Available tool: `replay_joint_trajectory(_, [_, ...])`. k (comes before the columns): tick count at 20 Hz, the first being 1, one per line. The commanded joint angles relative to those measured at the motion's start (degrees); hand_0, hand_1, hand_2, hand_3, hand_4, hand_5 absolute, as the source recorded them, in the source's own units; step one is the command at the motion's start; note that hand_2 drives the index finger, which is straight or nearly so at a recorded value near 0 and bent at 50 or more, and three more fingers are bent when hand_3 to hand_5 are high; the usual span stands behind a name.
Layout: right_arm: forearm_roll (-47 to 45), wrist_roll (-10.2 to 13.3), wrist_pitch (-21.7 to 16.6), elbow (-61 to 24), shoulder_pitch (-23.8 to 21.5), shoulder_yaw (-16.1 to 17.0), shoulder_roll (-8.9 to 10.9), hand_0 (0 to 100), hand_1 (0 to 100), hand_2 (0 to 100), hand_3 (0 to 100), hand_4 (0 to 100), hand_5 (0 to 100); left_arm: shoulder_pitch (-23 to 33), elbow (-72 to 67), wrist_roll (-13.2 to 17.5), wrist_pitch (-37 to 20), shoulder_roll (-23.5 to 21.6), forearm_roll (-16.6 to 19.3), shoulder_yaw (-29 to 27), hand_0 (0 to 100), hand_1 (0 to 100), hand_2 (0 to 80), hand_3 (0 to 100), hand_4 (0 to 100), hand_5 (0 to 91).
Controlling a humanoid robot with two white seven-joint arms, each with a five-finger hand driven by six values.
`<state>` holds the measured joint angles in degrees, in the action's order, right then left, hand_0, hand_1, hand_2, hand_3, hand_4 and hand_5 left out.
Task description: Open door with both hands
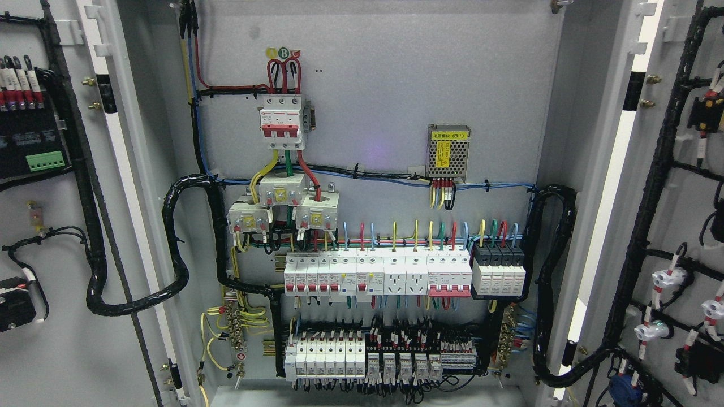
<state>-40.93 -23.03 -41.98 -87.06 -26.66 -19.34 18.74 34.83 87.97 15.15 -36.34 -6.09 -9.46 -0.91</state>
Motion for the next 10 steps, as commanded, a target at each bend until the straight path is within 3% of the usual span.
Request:
replay_joint_trajectory(1, [0.23, -0.44, -0.03, 18.03, -3.92, -6.67, -0.99, 12, 39, 0, 0, 0, 0, 6.12, -15.62, 0.23, 0.13, -2.17, 0.31, 3.28, 12, 39, 0.0, 0, 0, 0.0])
replay_joint_trajectory(6, [1.55, -0.44, -0.03, 33.85, -3.22, -7.82, -3.44, 12, 39, 0, 0, 0, 0, 6.48, -31.08, 0.67, -0.22, -2.26, 1.19, 4.33, 12, 39, 0.0, 0, 0, 0.0])
replay_joint_trajectory(10, [2.43, -0.35, 0.14, 46.24, -0.59, -7.12, -7.4, 12, 39, 0, 0, 0, 0, 5.61, -41.01, 0.67, -0.05, -2.26, 1.99, 4.77, 12, 39, 0.0, 0, 0, 0.0])
